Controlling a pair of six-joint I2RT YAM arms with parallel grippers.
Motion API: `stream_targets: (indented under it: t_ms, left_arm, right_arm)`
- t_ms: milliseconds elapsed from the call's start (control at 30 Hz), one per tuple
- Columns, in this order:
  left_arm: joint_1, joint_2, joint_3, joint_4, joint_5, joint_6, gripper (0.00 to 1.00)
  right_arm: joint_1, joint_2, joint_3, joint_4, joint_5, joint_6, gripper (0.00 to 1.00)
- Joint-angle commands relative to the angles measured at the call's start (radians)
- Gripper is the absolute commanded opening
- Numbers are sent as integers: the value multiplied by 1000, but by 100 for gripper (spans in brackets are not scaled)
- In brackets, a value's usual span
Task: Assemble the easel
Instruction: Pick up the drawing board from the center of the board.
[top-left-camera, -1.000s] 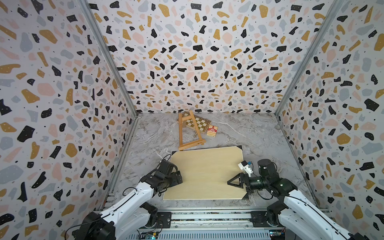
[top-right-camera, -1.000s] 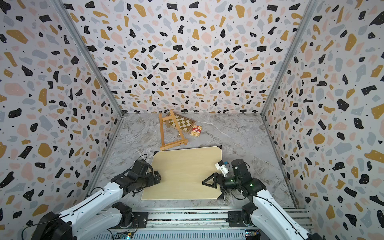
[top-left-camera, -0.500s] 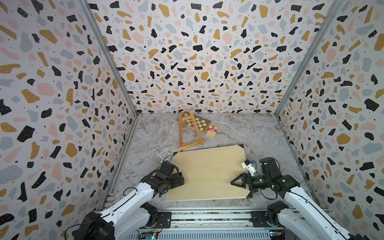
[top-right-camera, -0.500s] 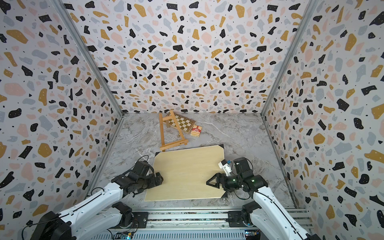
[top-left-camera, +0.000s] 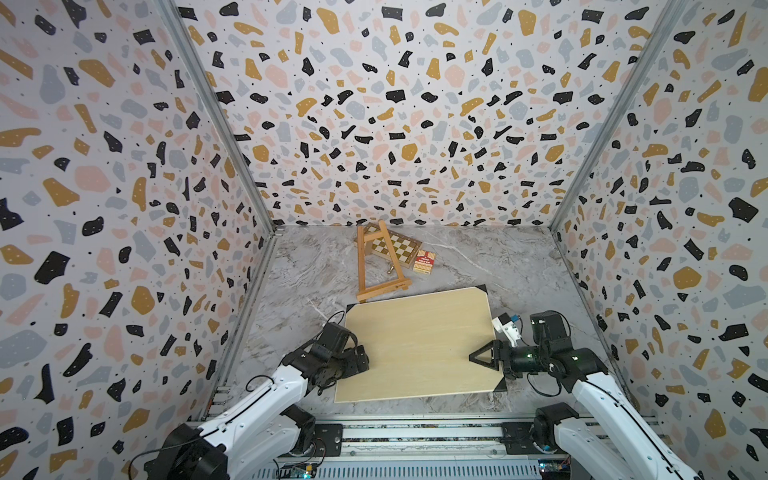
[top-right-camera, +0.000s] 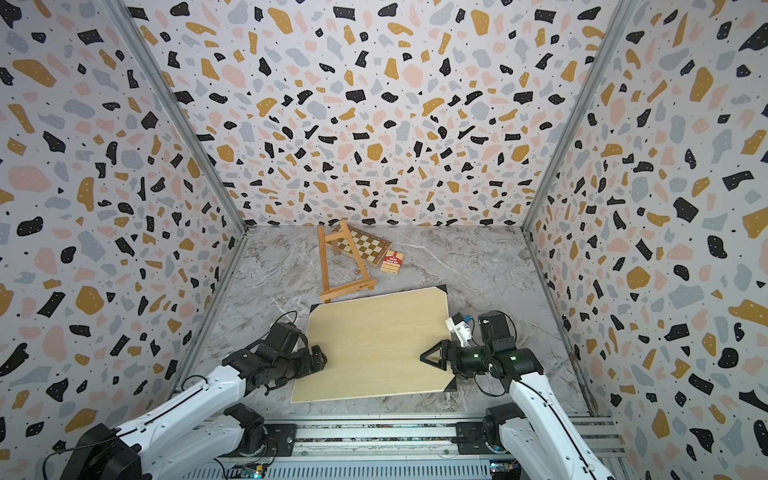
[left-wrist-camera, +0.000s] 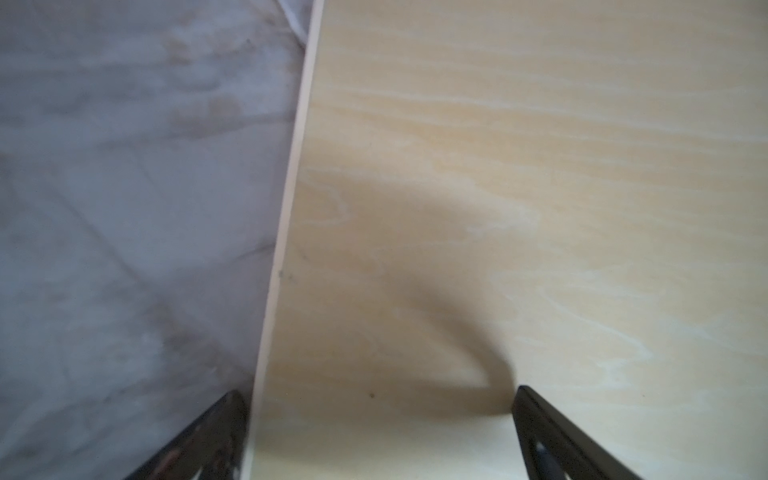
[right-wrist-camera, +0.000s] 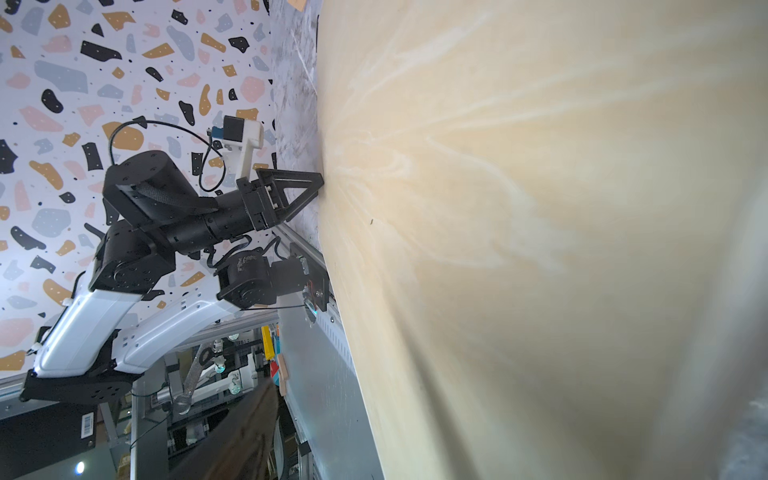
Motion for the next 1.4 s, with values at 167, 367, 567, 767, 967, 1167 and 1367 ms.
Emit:
stream_targets:
  t_ms: [167, 367, 567, 767, 967, 1167, 1367]
  left_arm:
    - [-5, 13, -11, -74, 29, -5, 99]
    - [-5, 8, -11, -69, 32, -12, 99]
    - [-6, -16, -9, -69, 25, -20, 99]
    - [-5, -55, -8, -89, 0, -27, 99]
    - [-5, -102, 14, -117, -20, -22, 99]
    - [-4, -140, 60, -143, -47, -20, 99]
    - [5, -176, 163, -194, -97, 24, 99]
  right_arm:
    - [-4, -20, 68, 32, -36, -58, 65]
    - [-4, -38, 78, 43, -20, -59, 55]
    - [-5, -48, 84, 45, -5, -59, 42]
    - [-5, -61, 83, 66, -21, -57, 28]
    - [-5, -89, 60, 159, -106, 0, 19]
    - [-5, -102, 96, 192, -107, 17, 6]
    - [-5, -115, 118, 273, -142, 64, 0]
